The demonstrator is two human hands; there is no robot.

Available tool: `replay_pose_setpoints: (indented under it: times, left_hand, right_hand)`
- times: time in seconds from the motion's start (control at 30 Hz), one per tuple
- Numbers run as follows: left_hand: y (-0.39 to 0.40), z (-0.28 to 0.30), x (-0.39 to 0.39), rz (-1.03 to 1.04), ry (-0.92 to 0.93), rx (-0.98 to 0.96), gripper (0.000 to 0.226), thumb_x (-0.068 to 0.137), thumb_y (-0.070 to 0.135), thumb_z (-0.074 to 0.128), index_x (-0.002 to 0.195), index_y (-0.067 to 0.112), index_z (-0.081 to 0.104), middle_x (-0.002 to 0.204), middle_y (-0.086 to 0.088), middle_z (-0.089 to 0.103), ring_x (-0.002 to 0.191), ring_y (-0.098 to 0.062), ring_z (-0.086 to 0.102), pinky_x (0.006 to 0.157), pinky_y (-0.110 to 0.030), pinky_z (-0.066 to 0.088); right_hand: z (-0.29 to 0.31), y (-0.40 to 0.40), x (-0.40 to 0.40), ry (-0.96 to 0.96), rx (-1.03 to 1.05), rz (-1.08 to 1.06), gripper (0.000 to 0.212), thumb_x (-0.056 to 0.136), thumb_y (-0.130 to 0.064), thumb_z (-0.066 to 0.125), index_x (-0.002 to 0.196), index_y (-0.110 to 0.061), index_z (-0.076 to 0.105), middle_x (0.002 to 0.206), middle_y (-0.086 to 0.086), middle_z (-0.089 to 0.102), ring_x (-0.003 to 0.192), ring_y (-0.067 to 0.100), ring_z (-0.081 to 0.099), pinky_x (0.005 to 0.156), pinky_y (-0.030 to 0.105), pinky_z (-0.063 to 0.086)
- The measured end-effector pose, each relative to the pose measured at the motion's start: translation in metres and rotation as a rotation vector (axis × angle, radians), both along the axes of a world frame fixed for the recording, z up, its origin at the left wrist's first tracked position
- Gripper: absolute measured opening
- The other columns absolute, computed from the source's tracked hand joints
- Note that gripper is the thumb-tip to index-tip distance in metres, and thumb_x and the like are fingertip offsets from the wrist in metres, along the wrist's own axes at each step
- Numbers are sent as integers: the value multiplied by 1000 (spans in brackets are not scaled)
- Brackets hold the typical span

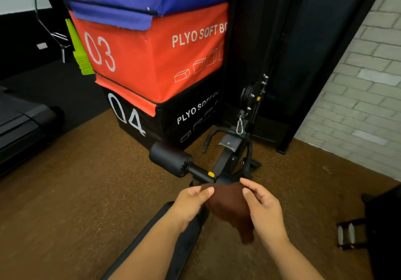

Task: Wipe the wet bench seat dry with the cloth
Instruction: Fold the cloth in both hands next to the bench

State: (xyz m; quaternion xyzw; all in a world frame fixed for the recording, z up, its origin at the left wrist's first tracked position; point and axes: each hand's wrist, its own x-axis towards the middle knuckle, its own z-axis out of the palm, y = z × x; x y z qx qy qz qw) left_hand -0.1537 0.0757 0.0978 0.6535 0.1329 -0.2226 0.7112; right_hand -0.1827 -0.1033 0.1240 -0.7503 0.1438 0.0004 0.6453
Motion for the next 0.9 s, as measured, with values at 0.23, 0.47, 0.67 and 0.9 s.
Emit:
replay_pose_setpoints:
  times: [0.23,0.47,0.67,0.9]
  left_hand:
    - [-5,8,44,-161,-139,113,23,92,28,57,110,18,69,106,-3,72,100,-18,66,93,-35,49]
    - [-7,15,72,-126,-197,119,3,80,14,73,82,14,71,77,-2,74,74,-14,69,66,-23,50]
    - [-4,-6,84,-186,-151,90,56,82,0,67,122,34,50,87,-9,71,85,-19,69,79,-31,54]
    - [-3,-35,90,-612,-376,715,37,79,13,72,114,24,68,107,3,66,93,-8,60,85,-18,44]
  right_hand:
    - [4,-12,15,20,191,-107,33,86,6,61,105,-21,65,98,-1,70,79,1,68,59,9,49]
    - [-10,-15,32,-8,91,-158,22,92,-7,58,97,-27,67,102,-9,64,87,-1,59,58,2,43]
    - [-40,-23,35,106,26,6,44,83,-11,71,118,-35,59,120,-7,53,106,8,57,87,21,49]
    - [-73,-22,33,166,-730,153,28,80,-34,72,108,-33,66,98,-11,51,95,7,51,86,20,39]
